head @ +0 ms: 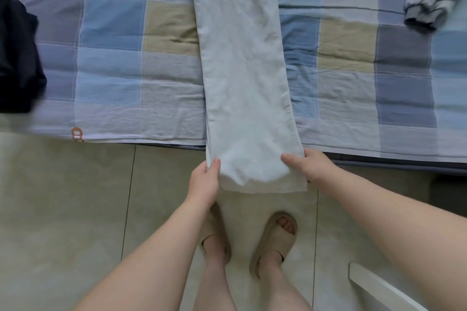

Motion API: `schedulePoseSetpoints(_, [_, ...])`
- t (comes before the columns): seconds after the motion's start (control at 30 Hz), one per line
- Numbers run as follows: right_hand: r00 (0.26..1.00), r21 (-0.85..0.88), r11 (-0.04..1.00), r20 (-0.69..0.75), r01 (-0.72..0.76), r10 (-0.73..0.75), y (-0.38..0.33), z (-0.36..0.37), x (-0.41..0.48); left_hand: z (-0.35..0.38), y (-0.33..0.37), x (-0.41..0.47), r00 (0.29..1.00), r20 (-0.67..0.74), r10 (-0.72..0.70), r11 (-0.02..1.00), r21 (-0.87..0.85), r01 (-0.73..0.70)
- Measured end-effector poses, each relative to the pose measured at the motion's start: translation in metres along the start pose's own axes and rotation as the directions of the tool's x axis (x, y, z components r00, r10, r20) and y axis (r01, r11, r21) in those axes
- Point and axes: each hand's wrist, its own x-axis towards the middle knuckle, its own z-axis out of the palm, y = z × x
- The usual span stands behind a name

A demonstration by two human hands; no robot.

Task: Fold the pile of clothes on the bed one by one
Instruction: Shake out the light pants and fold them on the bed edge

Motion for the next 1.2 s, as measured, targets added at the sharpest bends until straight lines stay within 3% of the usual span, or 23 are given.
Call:
schedulePoseSetpoints(0.33, [0.985, 0.065, 0.995, -0.157, 0.077, -0.066, -0.079, 0.004, -0.194, -0.090, 0.090, -0.162, 0.999, 0.021, -0.044, 0.999, 0.007, 0.044])
schedulePoseSetpoints(0.53, [0.976, 0.072, 0.991, -0.194, 0.117, -0.101, -0.086, 0.003, -0.288, -0.128, 0.104, -0.255, 0.997, 0.062, -0.051, 0.999, -0.015, 0.052])
schedulePoseSetpoints(0.77, [0.977, 0.125, 0.982, -0.178, 0.139, -0.116, -0.015, 0.014, -0.370, -0.138, 0.039, -0.343, 0.997, 0.062, -0.042, 0.997, 0.072, 0.038])
schedulePoseSetpoints(1.03, [0.998, 0.265, 0.963, -0.043, -0.036, 0.049, 0.126, 0.042, -0.450, -0.133, -0.087, -0.434, 0.977, 0.024, -0.213, 0.966, 0.153, 0.207])
schedulePoseSetpoints(1.2, [0.995, 0.325, 0.941, -0.002, -0.092, 0.098, 0.159, 0.046, -0.467, -0.131, -0.110, -0.463, 0.964, 0.019, -0.264, 0.959, 0.112, 0.260])
